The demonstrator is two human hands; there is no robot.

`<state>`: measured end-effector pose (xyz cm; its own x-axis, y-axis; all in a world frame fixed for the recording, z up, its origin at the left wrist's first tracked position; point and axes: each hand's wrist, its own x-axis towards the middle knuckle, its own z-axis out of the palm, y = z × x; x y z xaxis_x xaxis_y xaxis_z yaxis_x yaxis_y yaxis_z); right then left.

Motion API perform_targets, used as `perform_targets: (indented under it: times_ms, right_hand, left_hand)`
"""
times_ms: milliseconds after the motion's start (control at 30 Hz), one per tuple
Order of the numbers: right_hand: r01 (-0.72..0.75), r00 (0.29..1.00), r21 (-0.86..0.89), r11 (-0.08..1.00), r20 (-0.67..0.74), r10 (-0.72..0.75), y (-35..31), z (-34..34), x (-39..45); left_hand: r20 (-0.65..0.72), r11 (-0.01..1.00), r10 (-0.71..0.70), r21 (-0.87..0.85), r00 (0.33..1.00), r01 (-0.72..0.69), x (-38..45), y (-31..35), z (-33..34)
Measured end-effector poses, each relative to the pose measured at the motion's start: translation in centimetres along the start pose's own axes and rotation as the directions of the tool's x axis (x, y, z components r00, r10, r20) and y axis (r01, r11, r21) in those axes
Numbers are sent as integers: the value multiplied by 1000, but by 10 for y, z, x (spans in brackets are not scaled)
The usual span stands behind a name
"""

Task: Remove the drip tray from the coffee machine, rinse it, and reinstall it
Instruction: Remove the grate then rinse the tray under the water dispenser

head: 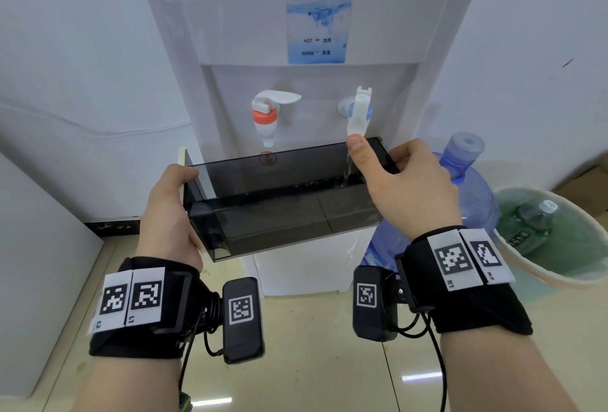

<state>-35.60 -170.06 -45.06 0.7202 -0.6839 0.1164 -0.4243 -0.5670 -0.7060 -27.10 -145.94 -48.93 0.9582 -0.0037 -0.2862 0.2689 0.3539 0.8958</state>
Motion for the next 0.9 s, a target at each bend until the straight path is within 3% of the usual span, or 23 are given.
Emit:
perform_targets:
  times_ms: [900]
  right_hand:
    - [8, 1000, 14, 1000, 7, -9, 5, 0, -4]
  left_hand:
    - [41, 1000, -1, 19, 999, 1, -11, 4, 0]
